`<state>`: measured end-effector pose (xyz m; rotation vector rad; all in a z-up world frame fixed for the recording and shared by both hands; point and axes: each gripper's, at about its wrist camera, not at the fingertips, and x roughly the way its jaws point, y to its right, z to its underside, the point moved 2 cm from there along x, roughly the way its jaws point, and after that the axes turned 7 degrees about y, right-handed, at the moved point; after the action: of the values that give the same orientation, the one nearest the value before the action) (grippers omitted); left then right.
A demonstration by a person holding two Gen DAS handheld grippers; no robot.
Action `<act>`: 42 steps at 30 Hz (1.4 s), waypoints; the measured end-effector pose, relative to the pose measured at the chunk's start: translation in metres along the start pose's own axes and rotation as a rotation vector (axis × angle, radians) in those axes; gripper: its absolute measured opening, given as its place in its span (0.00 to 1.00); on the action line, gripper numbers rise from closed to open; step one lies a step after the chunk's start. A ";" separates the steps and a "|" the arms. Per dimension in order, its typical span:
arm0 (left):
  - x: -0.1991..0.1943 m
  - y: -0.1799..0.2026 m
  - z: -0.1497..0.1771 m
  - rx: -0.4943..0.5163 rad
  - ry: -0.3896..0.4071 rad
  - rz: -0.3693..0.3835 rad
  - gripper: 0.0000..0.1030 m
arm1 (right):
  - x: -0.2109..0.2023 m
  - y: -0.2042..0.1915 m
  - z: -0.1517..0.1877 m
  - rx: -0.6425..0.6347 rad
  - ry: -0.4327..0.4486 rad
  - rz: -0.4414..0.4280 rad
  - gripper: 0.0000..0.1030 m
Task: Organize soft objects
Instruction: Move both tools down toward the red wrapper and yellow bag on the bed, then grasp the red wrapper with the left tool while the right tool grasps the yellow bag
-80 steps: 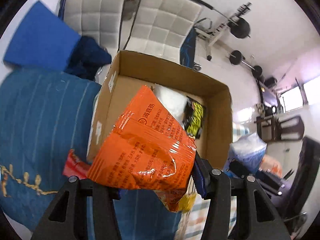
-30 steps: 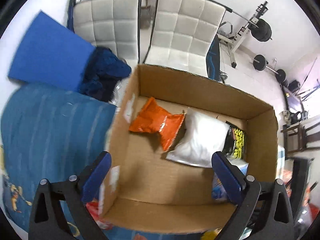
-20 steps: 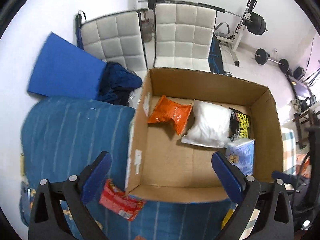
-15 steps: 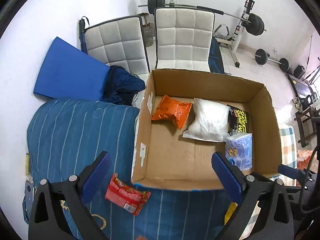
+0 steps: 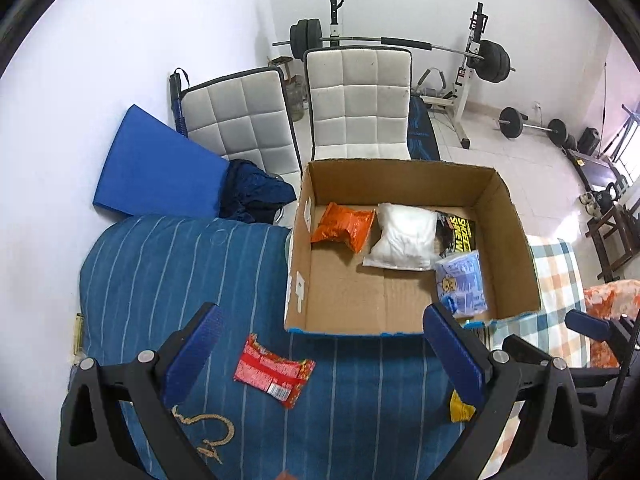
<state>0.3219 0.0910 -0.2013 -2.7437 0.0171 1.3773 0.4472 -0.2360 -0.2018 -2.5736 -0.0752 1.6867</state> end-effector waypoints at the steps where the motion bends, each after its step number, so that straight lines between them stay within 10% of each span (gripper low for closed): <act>1: -0.001 -0.002 0.004 0.001 -0.006 -0.003 1.00 | 0.001 0.002 0.004 -0.012 -0.014 0.004 0.90; 14: 0.074 -0.077 0.139 -0.019 -0.341 -0.154 1.00 | 0.135 0.036 0.118 -0.336 -0.474 0.132 0.90; 18: 0.100 -0.091 0.160 -0.036 -0.399 -0.138 1.00 | 0.160 0.037 0.143 -0.314 -0.548 0.052 0.90; 22: 0.129 -0.104 0.167 -0.178 -0.509 -0.036 1.00 | 0.165 0.036 0.145 -0.242 -0.535 0.043 0.73; 32: 0.195 -0.144 0.176 -0.783 -0.611 0.055 1.00 | 0.159 0.053 0.153 0.013 -0.492 0.078 0.67; 38: 0.222 -0.134 0.173 -0.790 -0.640 0.031 0.99 | 0.152 0.055 0.155 0.101 -0.487 0.055 0.66; 42: 0.226 -0.128 0.175 -0.721 -0.628 0.006 0.70 | 0.147 0.044 0.159 0.075 -0.484 0.070 0.66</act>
<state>0.3221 0.2360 -0.4788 -2.5834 -0.6123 2.5827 0.3604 -0.2648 -0.4033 -2.0841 0.0543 2.2503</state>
